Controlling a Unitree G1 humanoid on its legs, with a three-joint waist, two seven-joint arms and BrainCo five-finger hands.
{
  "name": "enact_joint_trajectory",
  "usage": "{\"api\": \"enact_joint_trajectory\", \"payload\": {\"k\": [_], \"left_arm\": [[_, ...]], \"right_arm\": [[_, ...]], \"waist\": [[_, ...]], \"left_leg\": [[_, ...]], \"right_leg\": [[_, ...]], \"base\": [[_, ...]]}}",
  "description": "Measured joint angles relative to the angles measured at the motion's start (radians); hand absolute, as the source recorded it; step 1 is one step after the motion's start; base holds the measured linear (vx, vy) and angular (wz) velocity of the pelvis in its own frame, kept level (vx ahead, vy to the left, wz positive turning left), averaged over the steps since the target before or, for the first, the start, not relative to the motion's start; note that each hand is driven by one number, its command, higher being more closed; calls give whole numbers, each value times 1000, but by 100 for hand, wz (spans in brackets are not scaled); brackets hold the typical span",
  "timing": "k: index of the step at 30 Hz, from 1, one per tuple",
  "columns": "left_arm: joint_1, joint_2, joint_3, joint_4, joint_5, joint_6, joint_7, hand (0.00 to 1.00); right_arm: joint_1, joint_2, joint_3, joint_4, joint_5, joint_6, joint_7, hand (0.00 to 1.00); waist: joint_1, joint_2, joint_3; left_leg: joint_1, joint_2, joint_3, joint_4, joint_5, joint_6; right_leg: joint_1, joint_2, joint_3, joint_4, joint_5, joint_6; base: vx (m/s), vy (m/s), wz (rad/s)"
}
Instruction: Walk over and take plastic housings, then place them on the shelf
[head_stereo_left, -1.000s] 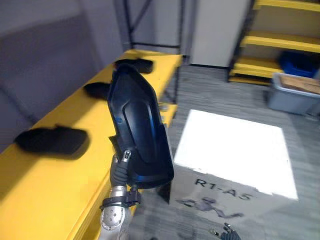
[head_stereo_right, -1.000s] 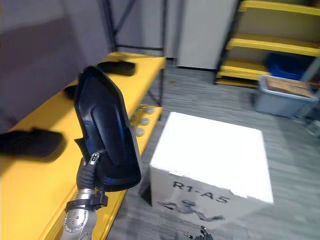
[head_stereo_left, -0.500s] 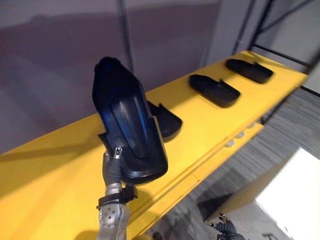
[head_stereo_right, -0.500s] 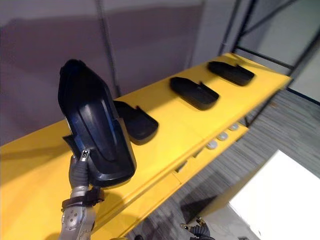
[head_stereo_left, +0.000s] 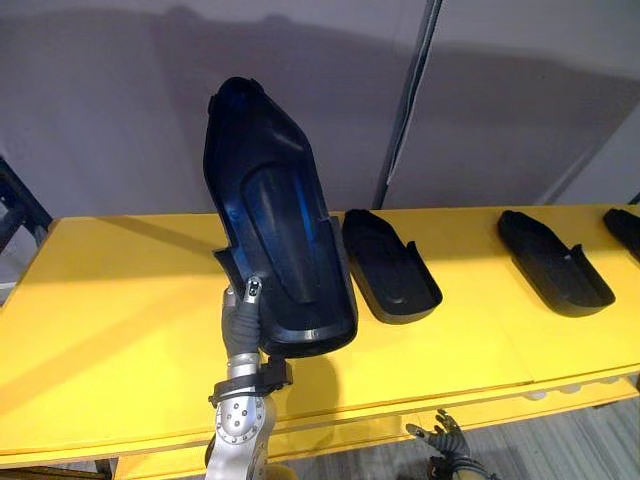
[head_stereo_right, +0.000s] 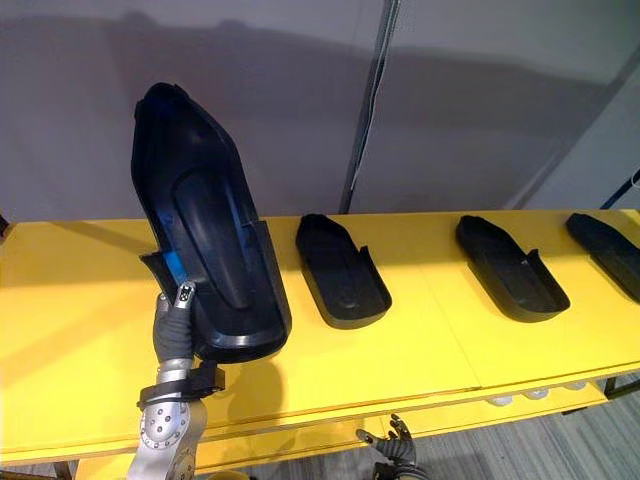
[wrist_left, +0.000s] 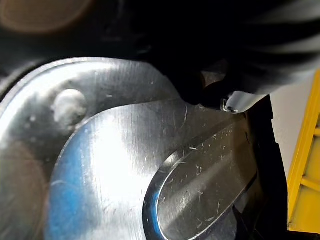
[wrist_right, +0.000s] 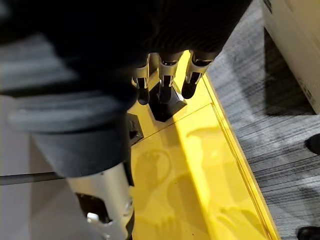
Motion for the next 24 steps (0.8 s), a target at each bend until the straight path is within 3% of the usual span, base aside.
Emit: {"api": "enact_joint_trajectory", "payload": {"k": [3,5,7,11,13,14,15,16,18,20,23,24], "left_arm": [[0,0,0,1,0,0,-2,100],[1,0,5,-1,0,0,-1,100],[6,-1,24,-1,0,0,0,100],[9,-2,46,8,-1,-3,8,100],[4,-1,32,40,-2,-22,16,100],[2,-1,27,52,-1,-24,16,100],[-14,2,26,86,-1,-26,22,100],[-26,4,36,111,-2,-25,29,100],[-47,6,43,171,-10,-18,64,100],[-69,17,29,189,-9,-18,64,100],[-78,29,14,190,-9,-18,64,100],[-76,26,6,187,-6,-15,61,100]], "right_arm": [[28,14,1,1,0,0,0,0],[29,13,1,9,0,0,0,0],[20,7,18,10,-1,0,-6,0],[-5,-17,18,11,-6,0,-15,0],[-8,-44,18,58,-25,-1,-15,0],[-11,-54,18,81,-29,-1,-15,0],[-19,-50,17,137,-40,2,-15,0],[-21,-32,22,162,-40,6,-11,0],[-22,-4,50,201,-45,6,-2,0],[-31,-6,51,200,-50,6,-2,0],[-39,-2,76,181,-72,6,-2,0],[-43,1,79,164,-75,7,-1,0]], "waist": [[-5,-1,-2],[-2,1,-1],[-11,3,-1],[-26,7,-7],[-49,41,-40],[-60,55,-54],[-84,50,-78],[-84,32,-77],[-83,25,-72],[-81,27,-55],[-57,18,-54],[-56,13,-51]], "left_leg": [[-1,-16,-30,0,8,5],[-8,-1,9,-1,-7,1],[-27,128,241,65,-35,-1],[-43,283,257,282,-54,-23],[4,352,220,234,-42,-20],[18,338,211,180,-81,-81],[28,293,223,86,-128,-152],[21,259,226,82,-111,-129],[-4,216,208,89,-104,-116],[-5,203,202,103,-105,-115],[8,206,237,109,-98,-105],[24,194,254,87,-88,-85]], "right_leg": [[18,-8,-39,-11,3,-1],[15,-14,-42,-6,4,-1],[-1,-23,-47,20,5,-4],[-27,-91,-42,40,6,0],[-47,-144,-39,40,0,74],[-59,-158,-40,40,5,90],[-64,-196,-37,7,29,100],[-62,-215,-35,-19,53,90],[-28,-216,-83,-101,176,97],[-25,-226,-85,-97,234,92],[-86,-228,-60,-7,266,50],[-92,-237,-58,2,278,35]], "base": [[-25,19,31],[-59,8,16],[-67,-9,3],[-30,190,-19],[-45,392,6],[33,538,43],[67,468,39],[97,488,45],[63,385,22],[14,294,9],[-30,225,-24],[-30,99,-15]]}}
